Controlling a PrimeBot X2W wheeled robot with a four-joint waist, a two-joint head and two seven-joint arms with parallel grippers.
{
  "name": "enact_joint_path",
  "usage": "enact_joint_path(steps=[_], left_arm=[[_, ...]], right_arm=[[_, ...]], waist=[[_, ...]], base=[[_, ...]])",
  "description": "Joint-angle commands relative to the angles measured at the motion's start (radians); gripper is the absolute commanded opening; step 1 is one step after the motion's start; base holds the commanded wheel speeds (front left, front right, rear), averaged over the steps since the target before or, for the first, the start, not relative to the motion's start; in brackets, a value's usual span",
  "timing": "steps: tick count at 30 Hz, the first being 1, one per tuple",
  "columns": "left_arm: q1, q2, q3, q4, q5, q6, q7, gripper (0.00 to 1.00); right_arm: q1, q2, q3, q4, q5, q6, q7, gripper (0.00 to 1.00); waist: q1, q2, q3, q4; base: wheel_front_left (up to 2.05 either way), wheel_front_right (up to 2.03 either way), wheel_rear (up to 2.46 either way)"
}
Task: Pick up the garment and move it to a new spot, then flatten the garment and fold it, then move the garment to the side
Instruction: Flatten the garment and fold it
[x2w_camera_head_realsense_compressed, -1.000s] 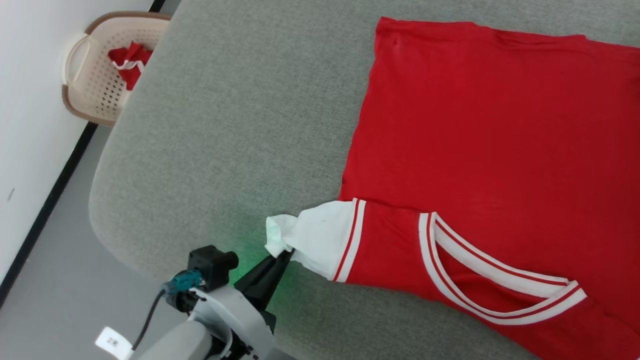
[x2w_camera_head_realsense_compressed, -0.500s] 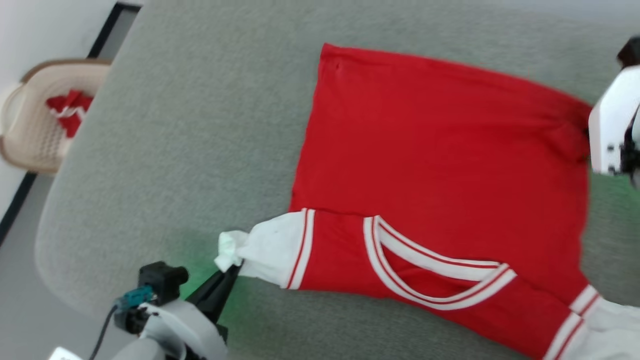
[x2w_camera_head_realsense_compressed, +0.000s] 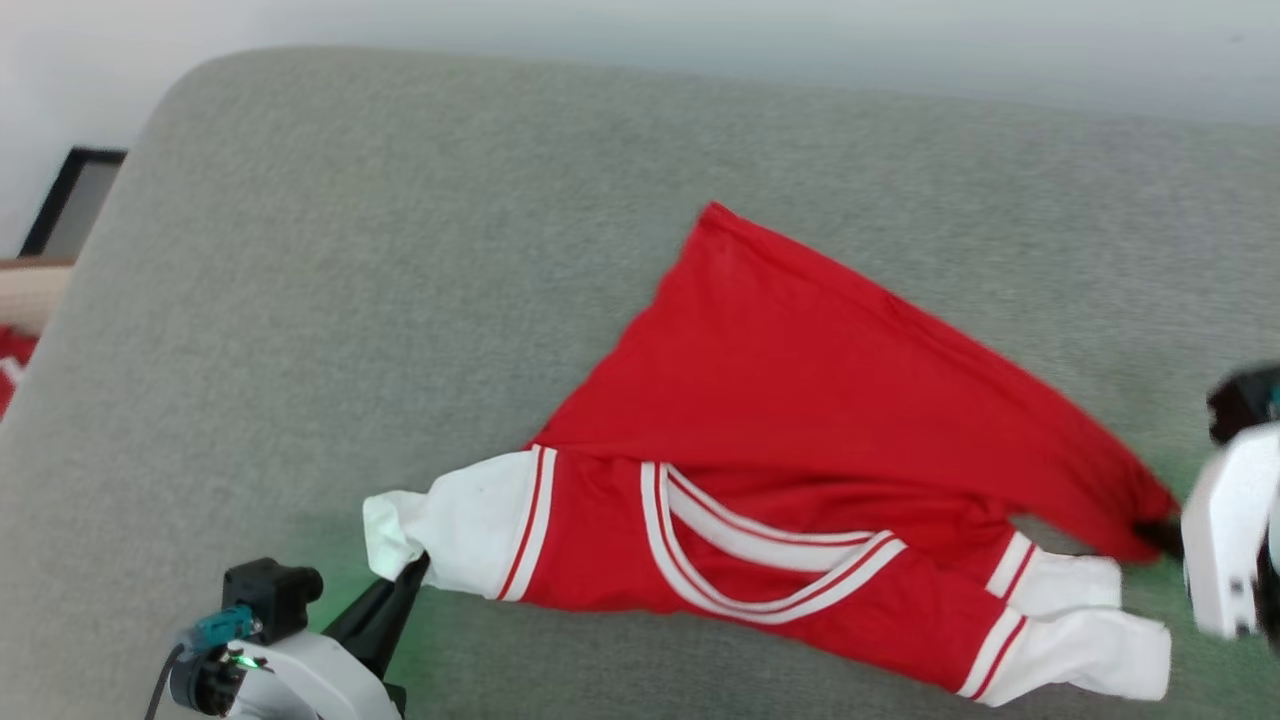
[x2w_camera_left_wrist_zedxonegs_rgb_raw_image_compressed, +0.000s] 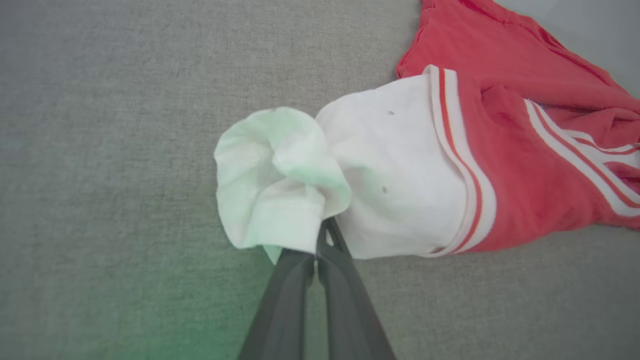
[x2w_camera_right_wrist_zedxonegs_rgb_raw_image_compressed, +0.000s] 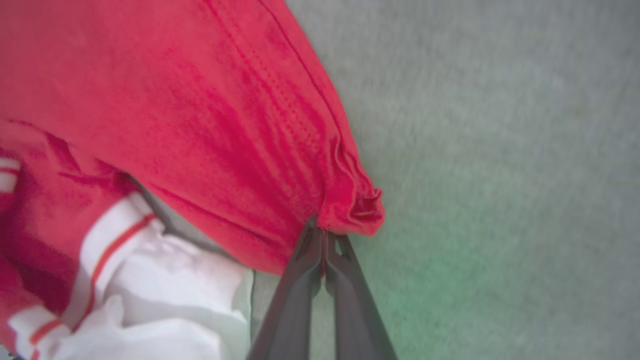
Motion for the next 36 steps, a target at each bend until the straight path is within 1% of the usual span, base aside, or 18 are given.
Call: enact_joint_path(steps=[1, 5, 8, 12, 13, 14, 15, 17, 21, 27, 28, 29, 30, 32, 35, 36], left_arm=[[0.014, 0.007, -0.001, -0.005, -0.001, 0.000, 0.004, 0.00], [0.017, 0.014, -0.004, -0.020, -0.004, 0.000, 0.010, 0.00], [0.015, 0.017, -0.005, -0.028, -0.005, 0.001, 0.013, 0.00], [0.004, 0.017, -0.008, -0.030, -0.002, 0.001, 0.015, 0.00], [0.001, 0.016, -0.009, -0.029, -0.003, 0.000, 0.015, 0.00], [-0.002, 0.015, -0.011, -0.029, -0.003, -0.001, 0.016, 0.00], [-0.005, 0.014, -0.012, -0.027, -0.003, -0.001, 0.017, 0.00], [-0.009, 0.013, -0.015, -0.025, -0.004, -0.003, 0.018, 0.00], [-0.011, 0.010, -0.021, -0.021, -0.004, -0.005, 0.018, 0.00], [-0.020, 0.003, -0.031, -0.018, -0.007, -0.007, 0.020, 0.00], [-0.025, -0.001, -0.036, -0.017, -0.003, -0.006, 0.022, 0.00], [-0.025, -0.001, -0.036, -0.017, -0.003, -0.006, 0.022, 0.00], [-0.031, -0.006, -0.042, -0.018, -0.001, -0.007, 0.023, 0.00], [-0.041, -0.014, -0.049, -0.020, 0.003, -0.008, 0.026, 0.00], [-0.058, -0.026, -0.062, -0.021, 0.008, -0.008, 0.030, 0.00], [-0.058, -0.026, -0.062, -0.021, 0.008, -0.008, 0.030, 0.00]], right_arm=[[0.066, 0.002, -0.017, -0.013, 0.001, -0.002, 0.011, 0.00], [0.244, 0.044, -0.116, -0.088, -0.011, -0.002, 0.019, 0.00], [0.346, 0.090, -0.184, -0.123, -0.032, -0.002, 0.019, 0.00], [0.422, 0.166, -0.223, -0.138, -0.075, -0.002, 0.009, 0.00], [0.431, 0.180, -0.224, -0.137, -0.086, -0.002, 0.003, 0.02], [0.437, 0.195, -0.223, -0.135, -0.096, -0.002, -0.004, 0.34], [0.438, 0.203, -0.228, -0.136, -0.108, -0.002, -0.010, 1.00], [0.431, 0.209, -0.228, -0.148, -0.120, -0.002, -0.010, 1.00], [0.408, 0.188, -0.252, -0.197, -0.134, -0.003, -0.008, 1.00], [0.368, 0.156, -0.299, -0.369, -0.128, -0.002, 0.049, 1.00], [0.345, 0.151, -0.311, -0.425, -0.140, -0.002, 0.068, 1.00], [0.345, 0.151, -0.311, -0.425, -0.140, -0.002, 0.068, 1.00], [0.313, 0.154, -0.310, -0.471, -0.150, -0.002, 0.079, 1.00], [0.263, 0.159, -0.297, -0.501, -0.163, -0.002, 0.073, 1.00], [0.168, 0.152, -0.247, -0.495, -0.198, -0.002, 0.023, 1.00], [0.168, 0.152, -0.247, -0.495, -0.198, -0.002, 0.023, 1.00]], waist=[[0.0000, 0.0000, -0.038, -0.046], [0.0000, 0.0000, -0.040, -0.059], [0.0000, 0.0000, -0.037, -0.063], [0.0000, 0.0000, -0.030, -0.065], [0.0000, 0.0000, -0.029, -0.065], [0.0000, 0.0000, -0.028, -0.065], [0.0000, 0.0000, -0.027, -0.064], [0.0000, 0.0000, -0.027, -0.062], [0.0000, 0.0000, -0.031, -0.058], [0.0000, 0.0000, -0.036, -0.044], [0.0000, 0.0000, -0.035, -0.034], [0.0000, 0.0000, -0.035, -0.034], [0.0000, 0.0000, -0.034, -0.022], [0.0000, 0.0000, -0.029, -0.007], [0.0000, 0.0000, -0.020, 0.019], [0.0000, 0.0000, -0.020, 0.019]], base=[[0.00, 0.00, 0.00], [0.00, 0.00, 0.00], [0.00, 0.00, 0.00], [0.00, 0.00, 0.00], [0.00, 0.00, 0.00], [0.00, 0.00, 0.00], [0.00, 0.00, 0.00], [0.00, 0.00, 0.00], [0.00, 0.00, 0.00], [0.00, 0.00, 0.00], [0.00, 0.00, 0.00], [0.00, 0.00, 0.00], [0.00, 0.00, 0.00], [0.00, 0.00, 0.00], [0.00, 0.00, 0.00], [0.00, 0.00, 0.00]])
